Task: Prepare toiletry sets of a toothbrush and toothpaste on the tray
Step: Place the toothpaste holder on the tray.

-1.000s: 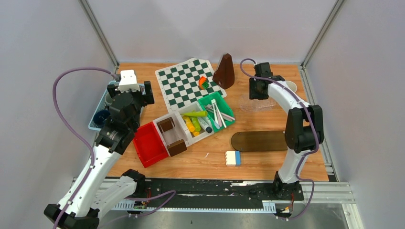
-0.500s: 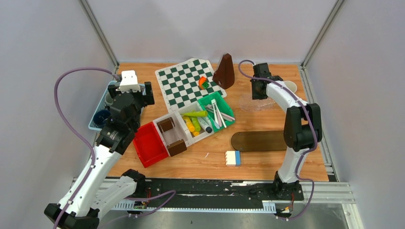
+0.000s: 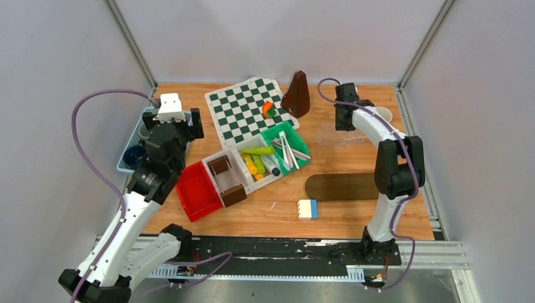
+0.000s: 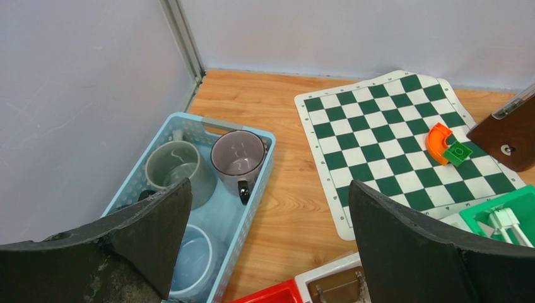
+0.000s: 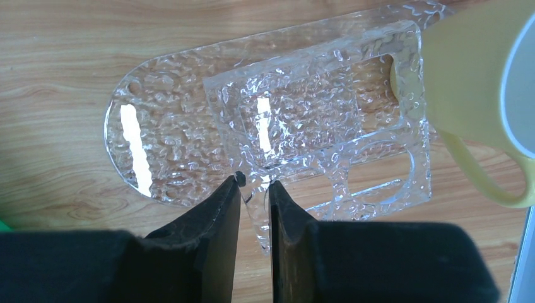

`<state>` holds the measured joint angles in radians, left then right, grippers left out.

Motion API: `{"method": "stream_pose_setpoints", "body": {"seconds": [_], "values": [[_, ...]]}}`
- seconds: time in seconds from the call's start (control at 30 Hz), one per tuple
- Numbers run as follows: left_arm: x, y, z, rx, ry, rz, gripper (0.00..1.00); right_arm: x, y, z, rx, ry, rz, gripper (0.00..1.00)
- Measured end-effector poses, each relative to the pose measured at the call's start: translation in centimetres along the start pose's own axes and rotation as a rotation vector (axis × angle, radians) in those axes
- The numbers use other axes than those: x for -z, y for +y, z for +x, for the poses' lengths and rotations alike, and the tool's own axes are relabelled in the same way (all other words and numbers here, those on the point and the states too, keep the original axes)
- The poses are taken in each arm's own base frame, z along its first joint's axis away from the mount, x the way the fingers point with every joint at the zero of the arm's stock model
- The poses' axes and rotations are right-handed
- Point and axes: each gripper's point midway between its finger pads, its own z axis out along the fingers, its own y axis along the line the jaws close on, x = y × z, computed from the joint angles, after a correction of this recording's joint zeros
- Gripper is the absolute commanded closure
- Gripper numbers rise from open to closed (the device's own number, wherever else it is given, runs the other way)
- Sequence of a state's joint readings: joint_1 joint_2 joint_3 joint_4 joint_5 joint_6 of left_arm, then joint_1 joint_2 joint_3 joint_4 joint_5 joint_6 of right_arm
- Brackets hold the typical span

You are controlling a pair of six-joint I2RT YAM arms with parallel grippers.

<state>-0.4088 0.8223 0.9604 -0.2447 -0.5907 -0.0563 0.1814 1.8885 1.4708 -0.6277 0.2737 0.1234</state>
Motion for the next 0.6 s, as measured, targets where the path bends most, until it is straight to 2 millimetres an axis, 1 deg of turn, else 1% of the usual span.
{"method": "stream_pose_setpoints", "body": {"seconds": [0.2,0.37,0.53,0.6], "values": [[0.0,0.1,0.0,-0.001,-0.001,-0.003,0.00,-0.3,-1.1,-0.4,-0.050,-0.004,0.034,0.93],[0.0,0.1,0.0,-0.002,-0.002,-0.003,0.00,-0.8,-1.4,-0.9,-0.082,-0.006,0.051,0.92],[0.0,0.0,0.0,-0.002,-0.002,-0.002,0.00,-1.0,-1.2,-1.3,-0.110,-0.008,0.054,0.87],[0.0,0.0,0.0,-0.002,-0.002,-0.002,0.00,-1.1,-1.2,-1.4,-0.118,-0.004,0.056,0.81]]}}
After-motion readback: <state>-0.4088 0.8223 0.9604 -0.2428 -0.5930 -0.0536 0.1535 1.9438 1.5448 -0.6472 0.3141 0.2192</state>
